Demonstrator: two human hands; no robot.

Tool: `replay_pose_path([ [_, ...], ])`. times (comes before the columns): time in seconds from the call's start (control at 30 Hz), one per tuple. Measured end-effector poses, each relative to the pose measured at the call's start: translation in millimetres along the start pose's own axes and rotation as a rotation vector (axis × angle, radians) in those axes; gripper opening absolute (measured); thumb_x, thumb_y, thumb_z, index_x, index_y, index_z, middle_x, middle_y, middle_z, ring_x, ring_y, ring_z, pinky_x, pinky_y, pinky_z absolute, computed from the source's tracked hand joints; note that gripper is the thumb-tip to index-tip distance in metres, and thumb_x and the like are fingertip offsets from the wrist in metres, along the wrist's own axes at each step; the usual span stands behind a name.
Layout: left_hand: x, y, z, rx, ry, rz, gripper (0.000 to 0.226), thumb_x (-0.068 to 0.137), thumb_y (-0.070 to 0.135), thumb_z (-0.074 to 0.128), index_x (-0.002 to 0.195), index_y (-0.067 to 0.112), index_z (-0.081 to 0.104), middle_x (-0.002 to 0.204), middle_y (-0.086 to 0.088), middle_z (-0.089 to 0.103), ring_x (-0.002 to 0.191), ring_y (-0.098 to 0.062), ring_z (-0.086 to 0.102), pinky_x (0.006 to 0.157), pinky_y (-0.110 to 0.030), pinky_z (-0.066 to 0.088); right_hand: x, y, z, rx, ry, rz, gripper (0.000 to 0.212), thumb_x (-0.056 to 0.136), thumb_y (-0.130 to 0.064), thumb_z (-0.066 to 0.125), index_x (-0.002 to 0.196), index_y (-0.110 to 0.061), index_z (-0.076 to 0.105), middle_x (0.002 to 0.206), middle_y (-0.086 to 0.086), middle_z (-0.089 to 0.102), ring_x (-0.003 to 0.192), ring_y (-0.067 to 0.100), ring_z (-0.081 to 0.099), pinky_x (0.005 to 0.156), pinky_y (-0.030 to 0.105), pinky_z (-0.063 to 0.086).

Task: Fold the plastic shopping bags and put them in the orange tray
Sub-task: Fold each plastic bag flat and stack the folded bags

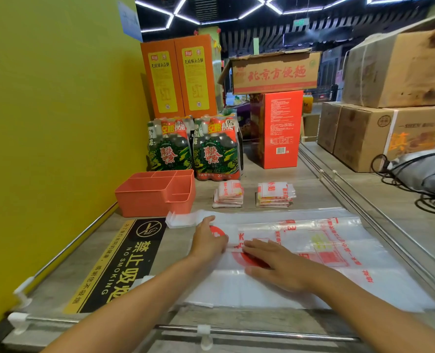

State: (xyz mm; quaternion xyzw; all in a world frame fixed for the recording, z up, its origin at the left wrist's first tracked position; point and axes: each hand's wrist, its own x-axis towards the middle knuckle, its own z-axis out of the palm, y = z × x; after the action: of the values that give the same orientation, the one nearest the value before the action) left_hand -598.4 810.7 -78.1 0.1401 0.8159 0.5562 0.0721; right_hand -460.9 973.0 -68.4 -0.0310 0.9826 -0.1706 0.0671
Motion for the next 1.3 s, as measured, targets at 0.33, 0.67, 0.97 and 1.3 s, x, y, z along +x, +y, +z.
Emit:
replay_pose_path([
  [0.33,11.2,2.0,10.8,-0.479,0.269,-0.241,0.043,0.071,-0.003,0.073,0.102,0.026,0.064,0.101,0.001,0.075,0.079,-0.020,0.070,0.080,-0.038,0.060,0.8,0.2,-1.6,0.013,0.001,-0.033,0.065,0.103,-0.059,0.035,0.160,-0.035,0.015,0.168,-0.014,0.007,0.154,0.011,0.003,0.122,0.030,0.000],
  [0.67,16.4,-8.1,10.2,-0.539,0.356,-0.303,0.025,0.072,0.020,0.086,0.095,0.025,0.075,0.076,-0.001,0.077,0.081,-0.026,0.075,0.090,-0.049,0.058,2.9,4.2,0.8,0.051,0.000,-0.013,0.070,0.099,-0.067,0.037,0.159,-0.039,0.016,0.167,-0.013,0.011,0.154,0.018,0.010,0.124,0.044,0.013],
  [0.97,2.4,-0.4,38.9,-0.641,0.112,-0.309,0.030,0.082,0.005,0.078,0.110,0.007,0.068,0.096,-0.016,0.076,0.091,-0.036,0.073,0.087,-0.053,0.059,6.9,8.2,3.5,0.063,-0.007,-0.023,0.070,0.100,-0.066,0.037,0.160,-0.037,0.016,0.168,-0.015,0.007,0.155,0.013,0.003,0.123,0.036,0.003],
  [1.3,11.7,1.8,23.0,-0.359,0.324,-0.126,0.050,0.096,-0.005,0.042,0.133,0.026,0.055,0.119,-0.006,0.067,0.104,-0.030,0.067,0.090,-0.050,0.058,2.4,22.0,-3.7,0.095,0.054,-0.015,0.101,0.075,-0.093,0.019,0.158,-0.035,0.025,0.167,-0.014,0.015,0.155,0.012,0.006,0.126,0.043,0.010],
])
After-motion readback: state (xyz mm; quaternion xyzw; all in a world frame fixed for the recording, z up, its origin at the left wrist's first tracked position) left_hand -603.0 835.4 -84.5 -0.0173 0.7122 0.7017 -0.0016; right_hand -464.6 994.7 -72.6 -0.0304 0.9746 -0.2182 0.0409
